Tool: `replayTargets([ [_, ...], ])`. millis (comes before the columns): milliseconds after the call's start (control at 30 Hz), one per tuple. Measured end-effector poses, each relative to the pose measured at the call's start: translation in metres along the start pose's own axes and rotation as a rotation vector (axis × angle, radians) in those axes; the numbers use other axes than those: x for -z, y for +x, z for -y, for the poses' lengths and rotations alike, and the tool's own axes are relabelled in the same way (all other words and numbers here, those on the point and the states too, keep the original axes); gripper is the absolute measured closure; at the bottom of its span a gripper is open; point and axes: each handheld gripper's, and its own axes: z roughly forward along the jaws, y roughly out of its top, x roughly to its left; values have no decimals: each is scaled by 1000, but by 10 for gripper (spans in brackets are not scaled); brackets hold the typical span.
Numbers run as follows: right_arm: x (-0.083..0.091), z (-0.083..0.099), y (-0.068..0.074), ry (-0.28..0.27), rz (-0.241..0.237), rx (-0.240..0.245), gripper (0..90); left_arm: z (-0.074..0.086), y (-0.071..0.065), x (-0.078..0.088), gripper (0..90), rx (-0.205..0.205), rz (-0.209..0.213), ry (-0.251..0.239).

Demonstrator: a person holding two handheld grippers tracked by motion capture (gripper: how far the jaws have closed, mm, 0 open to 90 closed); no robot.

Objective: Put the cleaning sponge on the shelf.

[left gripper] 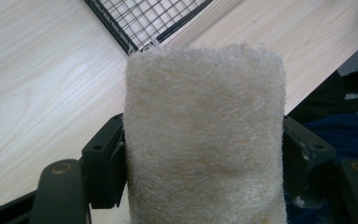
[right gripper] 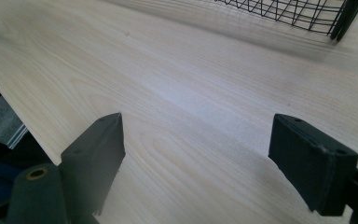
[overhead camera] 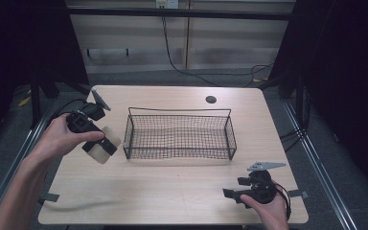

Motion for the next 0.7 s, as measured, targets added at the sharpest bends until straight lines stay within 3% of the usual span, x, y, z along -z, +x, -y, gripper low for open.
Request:
replayTargets([
  [267, 0, 0, 0, 3, 0, -2, 180, -15, -6, 5, 285, 24, -6, -19],
  [367, 0, 0, 0, 3, -1, -1, 179, -23, -6, 5, 285, 64, -4, -33],
  [600, 0, 0, 0, 2, -4, 2, 176, -35, -6, 6, 285, 100, -5, -48],
  [700, 0, 0, 0, 0, -4, -4, 176, -42, -7, 3, 285, 138, -25, -50],
])
